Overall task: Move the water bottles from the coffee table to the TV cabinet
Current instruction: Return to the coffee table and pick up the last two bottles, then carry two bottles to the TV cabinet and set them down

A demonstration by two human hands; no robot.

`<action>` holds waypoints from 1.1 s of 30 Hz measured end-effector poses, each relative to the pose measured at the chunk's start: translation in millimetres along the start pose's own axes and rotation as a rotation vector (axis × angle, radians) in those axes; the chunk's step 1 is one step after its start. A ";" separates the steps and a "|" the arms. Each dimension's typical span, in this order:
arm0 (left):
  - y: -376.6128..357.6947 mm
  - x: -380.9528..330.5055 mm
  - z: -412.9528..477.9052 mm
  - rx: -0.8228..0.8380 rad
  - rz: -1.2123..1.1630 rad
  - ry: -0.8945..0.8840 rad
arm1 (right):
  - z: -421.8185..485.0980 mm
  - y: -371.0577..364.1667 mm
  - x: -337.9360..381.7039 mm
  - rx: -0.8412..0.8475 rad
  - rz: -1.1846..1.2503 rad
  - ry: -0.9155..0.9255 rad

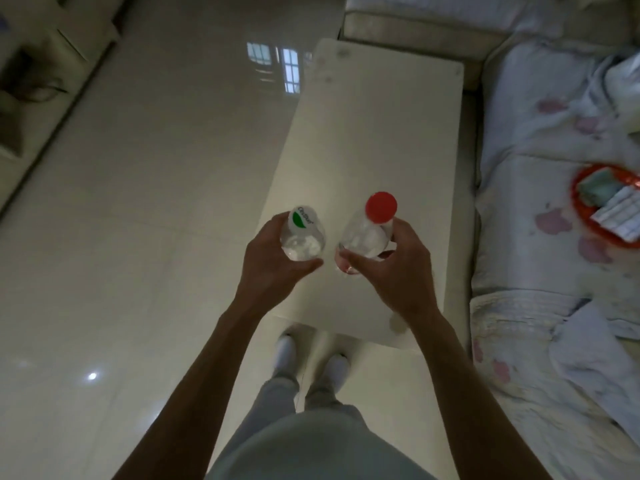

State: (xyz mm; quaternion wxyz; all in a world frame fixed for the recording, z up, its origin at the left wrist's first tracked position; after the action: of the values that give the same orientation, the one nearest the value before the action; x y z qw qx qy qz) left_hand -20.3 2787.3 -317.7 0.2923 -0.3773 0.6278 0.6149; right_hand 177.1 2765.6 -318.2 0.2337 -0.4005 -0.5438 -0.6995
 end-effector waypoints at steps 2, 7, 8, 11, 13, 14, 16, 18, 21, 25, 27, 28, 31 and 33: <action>15.6 -12.1 -3.9 -0.025 -0.007 -0.008 | 4.4 4.3 19.7 0.008 0.007 0.061; 51.9 -29.5 -17.3 -0.099 0.000 0.027 | 7.4 2.8 58.2 0.035 0.003 0.161; 59.0 -29.7 -20.3 -0.114 0.006 0.034 | 6.6 0.4 64.8 0.044 -0.001 0.177; 82.4 -28.0 -30.9 -0.164 0.023 0.048 | 1.7 -9.9 82.4 0.087 0.001 0.209; 98.6 -25.1 -38.1 -0.191 0.033 0.066 | -3.6 -18.6 93.1 0.118 0.003 0.223; 107.0 -23.4 -41.6 -0.206 0.035 0.075 | -7.1 -23.4 99.0 0.132 0.004 0.232; 125.3 -17.4 -49.0 -0.240 0.038 0.093 | -15.9 -34.2 112.3 0.158 0.004 0.248; 145.5 -8.1 -56.7 -0.272 0.034 0.110 | -25.8 -47.1 126.8 0.191 0.001 0.245; 177.3 10.7 -68.5 -0.306 0.033 0.131 | -42.9 -70.9 148.5 0.256 0.003 0.222; 225.1 43.4 -85.0 -0.335 0.034 0.137 | -73.8 -109.7 180.6 0.310 -0.010 0.202; 251.8 60.9 -93.9 -0.346 0.037 0.143 | -92.3 -129.5 196.9 0.331 -0.013 0.195; 265.6 69.9 -98.5 -0.353 0.040 0.149 | -101.3 -139.4 204.5 0.341 -0.014 0.195; 304.4 96.6 -112.5 -0.369 0.050 0.161 | -127.0 -167.4 226.7 0.358 -0.022 0.190; 327.4 114.4 -120.8 -0.376 0.050 0.166 | -141.8 -184.8 240.6 0.371 -0.026 0.190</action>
State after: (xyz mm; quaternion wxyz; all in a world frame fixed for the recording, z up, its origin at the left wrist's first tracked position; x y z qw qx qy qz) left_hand -343.6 2640.9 -223.3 0.1486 -0.4586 0.5331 0.6953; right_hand -144.3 2712.7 -240.7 0.3447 -0.2757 -0.6440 -0.6249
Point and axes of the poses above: each hand's wrist, its own z-axis towards the middle knuckle, its own y-axis out of the back of the hand, x = y × z, the point moved 4 cm from there along z, towards the middle knuckle, and after that the axes turned 9 degrees about -x, right-handed, at the moved point
